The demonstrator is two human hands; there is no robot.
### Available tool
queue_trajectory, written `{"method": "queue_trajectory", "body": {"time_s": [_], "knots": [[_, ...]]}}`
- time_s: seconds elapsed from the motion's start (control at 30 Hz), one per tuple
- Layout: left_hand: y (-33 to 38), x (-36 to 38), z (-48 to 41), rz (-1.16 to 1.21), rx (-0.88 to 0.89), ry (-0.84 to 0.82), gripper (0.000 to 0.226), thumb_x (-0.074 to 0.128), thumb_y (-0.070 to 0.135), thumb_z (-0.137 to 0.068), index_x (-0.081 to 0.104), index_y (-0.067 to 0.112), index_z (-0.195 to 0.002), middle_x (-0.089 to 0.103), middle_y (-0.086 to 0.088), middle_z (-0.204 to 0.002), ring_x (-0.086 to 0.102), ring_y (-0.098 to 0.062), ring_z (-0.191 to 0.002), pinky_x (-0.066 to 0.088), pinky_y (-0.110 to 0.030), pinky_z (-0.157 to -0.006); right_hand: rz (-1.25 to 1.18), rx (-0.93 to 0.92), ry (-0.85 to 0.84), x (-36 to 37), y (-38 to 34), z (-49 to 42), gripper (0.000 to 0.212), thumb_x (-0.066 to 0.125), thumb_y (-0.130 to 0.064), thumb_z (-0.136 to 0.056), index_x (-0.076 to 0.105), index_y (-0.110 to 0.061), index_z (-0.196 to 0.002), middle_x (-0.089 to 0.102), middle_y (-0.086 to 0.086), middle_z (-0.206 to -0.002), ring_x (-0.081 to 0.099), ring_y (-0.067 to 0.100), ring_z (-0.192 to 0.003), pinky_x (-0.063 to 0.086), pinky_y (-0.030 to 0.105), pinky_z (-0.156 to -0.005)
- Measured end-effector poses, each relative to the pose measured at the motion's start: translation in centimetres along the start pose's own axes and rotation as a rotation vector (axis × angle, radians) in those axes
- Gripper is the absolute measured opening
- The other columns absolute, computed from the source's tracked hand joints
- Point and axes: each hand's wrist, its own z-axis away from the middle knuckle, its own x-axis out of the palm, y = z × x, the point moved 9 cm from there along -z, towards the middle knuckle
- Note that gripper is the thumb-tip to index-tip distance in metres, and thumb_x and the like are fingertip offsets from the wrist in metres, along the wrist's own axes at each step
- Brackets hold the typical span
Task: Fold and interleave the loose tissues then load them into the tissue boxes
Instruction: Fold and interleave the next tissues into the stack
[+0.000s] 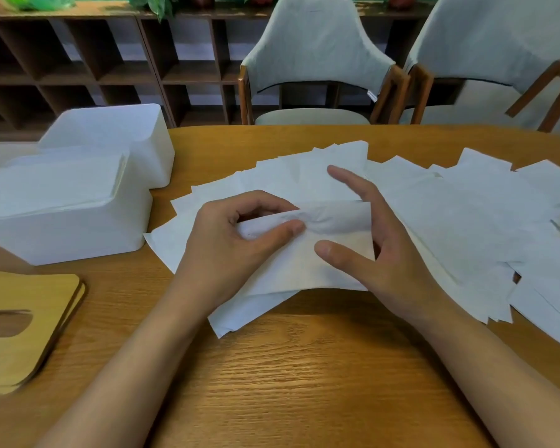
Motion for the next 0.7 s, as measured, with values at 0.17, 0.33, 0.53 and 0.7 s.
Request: {"method": "queue_trajectory", "body": {"time_s": [0.17,0.33,0.53,0.7], "knots": [[-0.1,0.2,-0.1,-0.014,-0.021,-0.021,0.018,0.081,0.039,-0.083,0.077,0.037,-0.101,0.074,0.024,-0.102,0.068,-0.003,-0.100,0.057,-0.020,-0.073,0.037,0.001,0.001,0.1,0.1,-0.1,0.084,0.067,-0.048,-0.085,0.017,-0.048,-0.153,0.014,-0.042,-0.155,0.011,-0.023,-0.139,0.013,-0.008,-0.101],[-0.4,-0.3,-0.4,-0.034,-0.020,0.025,0.022,0.082,0.043,-0.079,0.078,0.036,-0.099,0.073,0.026,-0.102,0.066,0.000,-0.101,0.053,-0.015,-0.075,-0.008,-0.004,0.001,0.2,-0.2,0.0,0.078,0.063,-0.024,-0.098,0.015,-0.043,-0.155,0.013,-0.039,-0.157,0.010,-0.020,-0.141,0.021,0.017,-0.119],[-0.5,-0.8,-0.6,-0.134,0.042,0.081,0.037,0.074,0.051,-0.087,0.069,0.038,-0.121,0.064,0.025,-0.124,0.058,0.001,-0.117,0.046,-0.013,-0.089,-0.020,-0.023,0.032,-0.3,-0.6,0.0,0.075,0.065,-0.015,-0.097,0.022,-0.034,-0.155,0.021,-0.035,-0.154,0.017,-0.027,-0.133,0.028,0.004,-0.107],[-2.5,0.1,-0.5,0.191,-0.251,-0.085,0.031,0.067,0.047,-0.091,0.070,0.041,-0.121,0.075,0.014,-0.102,0.071,-0.006,-0.104,0.060,-0.028,-0.083,-0.077,-0.002,0.062,-1.3,0.0,-0.5,0.073,0.068,-0.016,-0.095,0.026,-0.033,-0.152,0.026,-0.040,-0.144,0.026,-0.031,-0.123,0.036,-0.002,-0.094]]}}
